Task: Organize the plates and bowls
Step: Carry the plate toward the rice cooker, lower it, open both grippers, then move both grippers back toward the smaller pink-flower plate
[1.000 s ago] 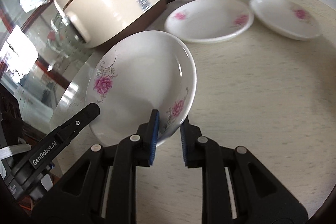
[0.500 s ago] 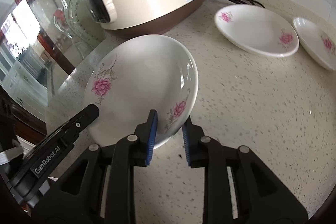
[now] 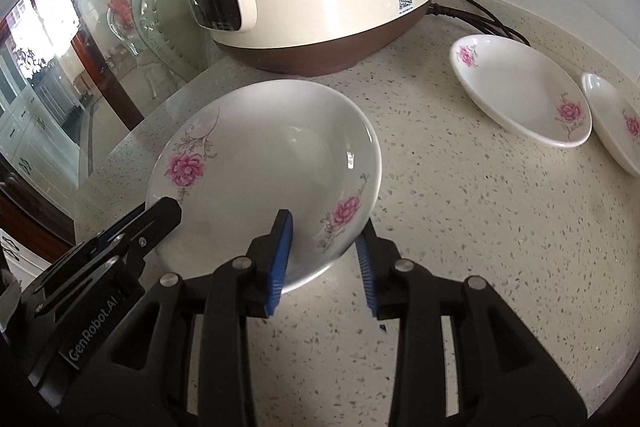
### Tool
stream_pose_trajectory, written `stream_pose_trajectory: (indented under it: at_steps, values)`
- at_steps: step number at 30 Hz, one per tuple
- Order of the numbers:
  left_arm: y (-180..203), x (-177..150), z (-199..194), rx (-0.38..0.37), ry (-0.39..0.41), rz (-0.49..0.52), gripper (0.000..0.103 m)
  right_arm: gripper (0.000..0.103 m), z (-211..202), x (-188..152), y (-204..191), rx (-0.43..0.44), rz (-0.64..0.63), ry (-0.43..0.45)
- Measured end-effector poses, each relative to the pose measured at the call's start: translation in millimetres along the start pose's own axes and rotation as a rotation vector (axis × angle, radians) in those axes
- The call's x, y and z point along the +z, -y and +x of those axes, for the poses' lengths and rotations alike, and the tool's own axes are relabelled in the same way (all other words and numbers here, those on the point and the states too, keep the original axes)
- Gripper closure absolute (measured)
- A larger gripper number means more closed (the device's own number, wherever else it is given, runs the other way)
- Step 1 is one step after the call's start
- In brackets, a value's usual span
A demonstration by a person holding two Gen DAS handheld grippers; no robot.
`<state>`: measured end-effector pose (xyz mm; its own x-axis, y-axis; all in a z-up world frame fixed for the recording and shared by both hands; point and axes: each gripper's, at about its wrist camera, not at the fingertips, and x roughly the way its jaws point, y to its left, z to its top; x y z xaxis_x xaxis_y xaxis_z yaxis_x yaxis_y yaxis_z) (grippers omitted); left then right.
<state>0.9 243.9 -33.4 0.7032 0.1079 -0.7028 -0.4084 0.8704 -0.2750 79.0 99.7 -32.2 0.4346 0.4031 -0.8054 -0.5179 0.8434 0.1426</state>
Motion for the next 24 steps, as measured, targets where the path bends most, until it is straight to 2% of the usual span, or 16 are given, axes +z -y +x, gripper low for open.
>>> stream_pose_trajectory:
  at_steps: [1, 3, 5, 6, 11, 17, 24]
  values:
    - [0.0, 0.8, 0.0, 0.011, 0.0, -0.001, 0.077, 0.065, 0.2, 0.1, -0.8, 0.001, -0.001, 0.001]
    - [-1.2, 1.4, 2.4, 0.032, -0.001, -0.007, 0.065, 0.06, 0.4, 0.5, -1.2, -0.005, -0.005, 0.004]
    - [-3.3, 2.5, 3.4, 0.037, 0.005, -0.005, 0.059, 0.052, 0.5, 0.5, -1.7, -0.009, -0.004, 0.008]
    - [-2.5, 2.9, 1.9, 0.048, 0.013, 0.0, 0.057, 0.051, 0.4, 0.3, -1.7, -0.009, -0.001, 0.01]
    - [2.0, 2.1, -15.3, 0.104, 0.093, 0.042, 0.045, 0.043, -8.2, -0.7, 5.8, -0.012, 0.031, 0.037]
    - [18.0, 3.0, -29.0, 0.12, 0.139, 0.09, 0.043, 0.033, -31.1, -3.2, 17.0, -0.047, 0.052, 0.093]
    - [45.0, 1.4, -41.3, 0.055, 0.163, 0.165, 0.04, 0.028, -62.1, -7.6, 45.6, -0.082, 0.123, 0.143]
